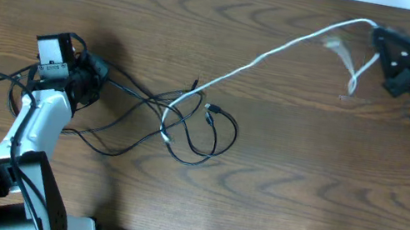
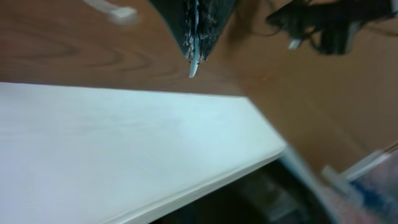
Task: Untangle cables
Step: 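Pull the white cable rightward off the table edge with the right gripper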
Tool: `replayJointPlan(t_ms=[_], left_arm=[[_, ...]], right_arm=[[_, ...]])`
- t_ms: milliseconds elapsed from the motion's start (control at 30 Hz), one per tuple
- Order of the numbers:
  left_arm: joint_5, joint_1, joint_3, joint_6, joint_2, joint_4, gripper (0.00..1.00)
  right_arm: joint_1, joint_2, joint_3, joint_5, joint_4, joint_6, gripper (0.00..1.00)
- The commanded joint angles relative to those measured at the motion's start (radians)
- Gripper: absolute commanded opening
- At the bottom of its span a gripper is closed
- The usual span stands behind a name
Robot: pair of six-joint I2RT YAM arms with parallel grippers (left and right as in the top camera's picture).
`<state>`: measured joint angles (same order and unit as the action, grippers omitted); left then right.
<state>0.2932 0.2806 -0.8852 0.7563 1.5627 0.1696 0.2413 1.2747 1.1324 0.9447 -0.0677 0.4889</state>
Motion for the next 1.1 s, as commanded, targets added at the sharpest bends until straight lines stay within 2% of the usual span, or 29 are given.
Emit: replayJointPlan(t_ms=[0,200,433,767,1067], left_arm=[[-0.078,0.005,0.001,-0.06,-0.005,0.021,0.07],[-0.077,0.005,0.001,-0.09,-0.005,0.024,0.08],[-0.077,0.004,0.001,-0.09,-0.005,0.025,0.08],[-0.095,0.004,0.001,-0.135,-0.005,0.034,0.08],[-0.207,0.004,0.001,-0.134,-0.005,0.058,0.07]], right_arm=[[0.134,-0.022,0.021,-0.016,0.0,-0.004,0.01],[0.352,-0.022,0.021,-0.067,0.016,-0.008,0.01],[0.548,-0.021,0.021,-0.082,0.084,-0.108,0.01],[0.682,-0.019,0.021,-0.374,0.109,-0.176,0.01],[0.758,-0.018,0.021,-0.391,0.133,-0.137,0.01]])
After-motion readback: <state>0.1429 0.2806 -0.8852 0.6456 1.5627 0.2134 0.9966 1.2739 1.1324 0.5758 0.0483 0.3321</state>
